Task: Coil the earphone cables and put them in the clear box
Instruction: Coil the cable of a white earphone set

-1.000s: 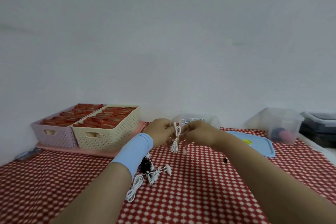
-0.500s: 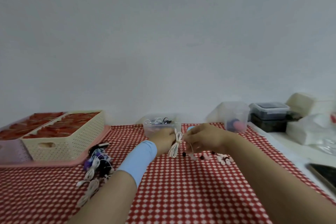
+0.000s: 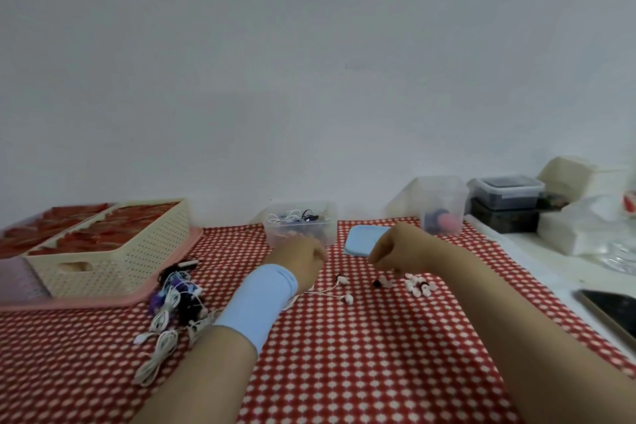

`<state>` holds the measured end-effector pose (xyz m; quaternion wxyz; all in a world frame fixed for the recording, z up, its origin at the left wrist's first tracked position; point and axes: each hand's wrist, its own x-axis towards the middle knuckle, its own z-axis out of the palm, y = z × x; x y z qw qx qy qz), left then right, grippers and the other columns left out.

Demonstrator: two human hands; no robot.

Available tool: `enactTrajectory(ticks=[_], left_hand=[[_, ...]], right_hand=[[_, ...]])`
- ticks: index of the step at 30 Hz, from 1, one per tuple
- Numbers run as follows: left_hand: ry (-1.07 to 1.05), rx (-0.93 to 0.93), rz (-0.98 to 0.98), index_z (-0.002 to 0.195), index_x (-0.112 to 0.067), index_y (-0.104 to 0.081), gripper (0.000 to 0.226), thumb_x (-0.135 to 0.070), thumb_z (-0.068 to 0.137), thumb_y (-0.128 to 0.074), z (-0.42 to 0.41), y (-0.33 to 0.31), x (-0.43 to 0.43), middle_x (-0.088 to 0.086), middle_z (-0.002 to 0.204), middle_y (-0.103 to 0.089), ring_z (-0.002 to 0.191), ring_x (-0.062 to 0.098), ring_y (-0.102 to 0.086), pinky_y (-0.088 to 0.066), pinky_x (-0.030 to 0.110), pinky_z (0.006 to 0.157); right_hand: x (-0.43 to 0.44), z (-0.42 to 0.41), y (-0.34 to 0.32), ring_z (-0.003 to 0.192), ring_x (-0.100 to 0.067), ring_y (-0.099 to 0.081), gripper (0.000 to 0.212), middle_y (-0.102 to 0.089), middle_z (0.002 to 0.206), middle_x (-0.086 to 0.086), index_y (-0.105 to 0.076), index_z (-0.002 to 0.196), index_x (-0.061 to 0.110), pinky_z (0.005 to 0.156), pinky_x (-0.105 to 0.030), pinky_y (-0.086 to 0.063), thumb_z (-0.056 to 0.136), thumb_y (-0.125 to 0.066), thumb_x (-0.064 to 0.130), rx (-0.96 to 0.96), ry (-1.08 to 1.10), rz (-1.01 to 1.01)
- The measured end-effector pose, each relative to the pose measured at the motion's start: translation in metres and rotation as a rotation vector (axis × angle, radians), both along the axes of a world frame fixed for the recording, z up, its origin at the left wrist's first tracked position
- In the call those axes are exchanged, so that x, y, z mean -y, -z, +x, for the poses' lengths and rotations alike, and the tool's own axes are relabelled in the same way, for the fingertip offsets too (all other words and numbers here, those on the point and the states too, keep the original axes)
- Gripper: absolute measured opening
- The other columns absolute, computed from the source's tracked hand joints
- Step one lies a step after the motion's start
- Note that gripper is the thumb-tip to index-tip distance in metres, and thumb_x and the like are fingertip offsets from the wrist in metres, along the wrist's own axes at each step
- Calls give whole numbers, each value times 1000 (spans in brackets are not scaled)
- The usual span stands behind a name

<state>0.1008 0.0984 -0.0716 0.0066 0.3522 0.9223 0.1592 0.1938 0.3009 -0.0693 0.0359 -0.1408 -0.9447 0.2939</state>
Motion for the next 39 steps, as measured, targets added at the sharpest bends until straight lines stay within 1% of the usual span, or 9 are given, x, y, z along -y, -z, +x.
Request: enactTrajectory(ticks=[5,8,14,18,23,27,30,33,39], left_hand=[[127,3,-163,114,-30,-72,30,-13,91,-62,8,7,-32,-5,124,-67,109,18,-63,-49,33,100],[103,6,-196,114,-23,-74,33,-4,89,-62,3,17,-36,2,126,-67,109,21,-64,-49,33,102],[96,-12,201,96,-24,-75,13,-15,87,-71,3,28,-22,-5,110,-62,95,11,-61,-43,21,86],[93,92,437,101,-25,-70,13,-19,90,-67,5,36,-12,-11,94,-64,88,4,-60,-45,16,78],[106,217,616,103,-26,-73,17,-18,89,-70,0,44,-2,-11,91,-69,83,1,-63,-48,12,76],[130,278,739,106,-28,-74,21,-15,91,-67,1,41,4,-13,84,-71,73,-5,-64,-49,9,74],[83,378,822,110,-20,-72,22,-14,89,-69,3,39,6,-7,87,-73,72,1,-65,-54,19,75],[70,410,866,102,-17,-74,13,-14,91,-67,3,39,8,-5,85,-76,71,2,-67,-51,14,64],[84,437,950,102,-19,-75,15,-15,88,-72,4,38,9,-9,92,-76,85,-2,-70,-50,6,72]], right_hand=[[-2,5,4,55,-5,-62,14,-76,81,6,-81,91,24,66,-21,-56,86,-73,13,-14,26,46],[-2,6,6,67,-5,-62,16,-76,90,6,-81,97,23,63,-15,-48,88,-71,15,23,12,140],[7,-3,17,94,-16,-67,14,-75,102,2,-82,98,18,87,-31,-56,87,-76,24,104,-22,223],[14,-7,16,78,-12,-69,8,-77,89,1,-81,90,18,64,-18,-51,87,-75,21,25,37,163],[33,-9,19,46,-11,-55,15,-74,78,-3,-75,92,16,45,-22,-46,93,-61,9,-191,117,-266],[46,-6,23,50,-12,-49,17,-71,80,-5,-77,97,10,45,-22,-36,97,-61,16,-275,106,-632],[51,-5,26,53,-11,-48,15,-72,85,-6,-76,100,9,46,-22,-33,97,-64,18,-289,64,-735],[51,-4,28,53,-13,-49,14,-76,95,-9,-73,105,11,43,-20,-31,99,-61,13,-314,25,-826],[51,0,26,56,-13,-52,18,-76,98,-2,-72,111,9,42,-19,-28,95,-65,15,-351,29,-997]])
